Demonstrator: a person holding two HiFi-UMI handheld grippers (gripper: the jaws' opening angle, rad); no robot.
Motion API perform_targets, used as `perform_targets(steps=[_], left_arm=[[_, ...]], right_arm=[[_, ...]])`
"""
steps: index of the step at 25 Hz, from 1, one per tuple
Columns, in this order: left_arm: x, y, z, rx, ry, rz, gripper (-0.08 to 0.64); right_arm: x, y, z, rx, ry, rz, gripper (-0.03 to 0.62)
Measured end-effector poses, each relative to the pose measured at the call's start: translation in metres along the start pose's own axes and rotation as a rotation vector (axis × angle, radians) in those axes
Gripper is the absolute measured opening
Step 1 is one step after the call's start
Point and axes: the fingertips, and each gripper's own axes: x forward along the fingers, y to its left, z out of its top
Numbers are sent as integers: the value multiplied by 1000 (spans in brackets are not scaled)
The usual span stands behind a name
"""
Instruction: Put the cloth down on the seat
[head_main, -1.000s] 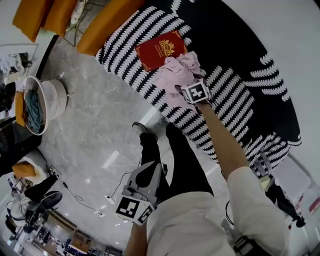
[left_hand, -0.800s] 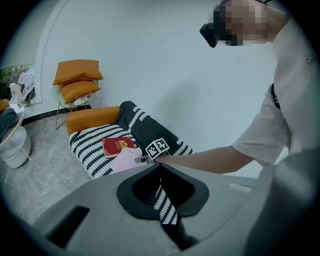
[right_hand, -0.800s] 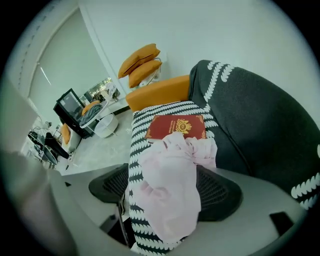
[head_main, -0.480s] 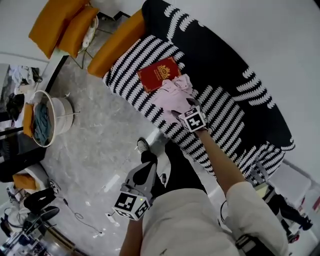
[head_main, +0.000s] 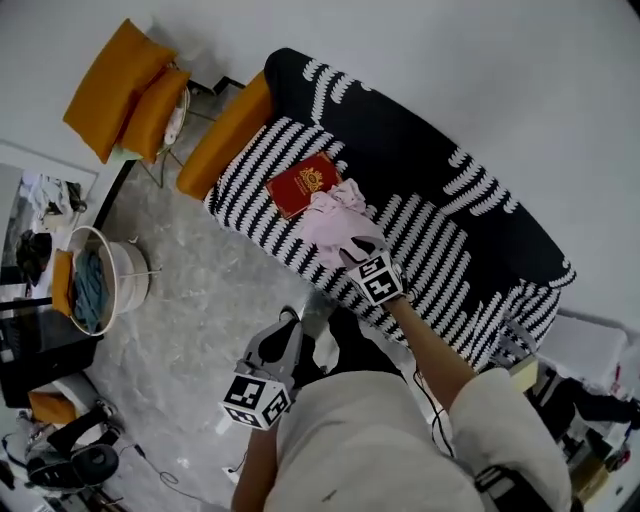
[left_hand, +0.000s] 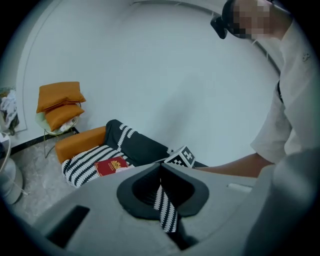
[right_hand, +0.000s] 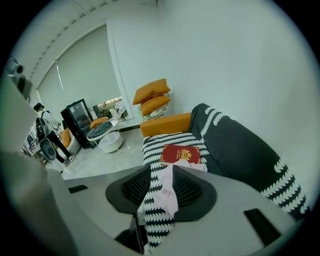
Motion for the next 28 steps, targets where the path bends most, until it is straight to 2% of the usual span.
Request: perform_targets(steps=[5, 13, 17, 22, 25, 28], left_arm=[[-16, 6, 10, 53, -13, -68, 12], [-40, 14, 22, 132, -33, -189, 12], [-56, 21, 18, 140, -23, -243, 12], [-75, 28, 19, 153, -35, -288, 12], [-85, 30, 19, 161, -34, -318, 12], [-94, 32, 15, 164, -30, -327, 12]], right_arm=[[-40, 30, 10, 24, -43, -36, 59], [-104, 84, 28, 103, -141, -67, 17], [-139, 116, 50, 155, -247, -65, 9], [-185, 161, 89, 234, -454, -31, 9], [-209, 191, 111, 246, -550, -4, 8], [-224, 220, 124, 245, -601, 12, 8]])
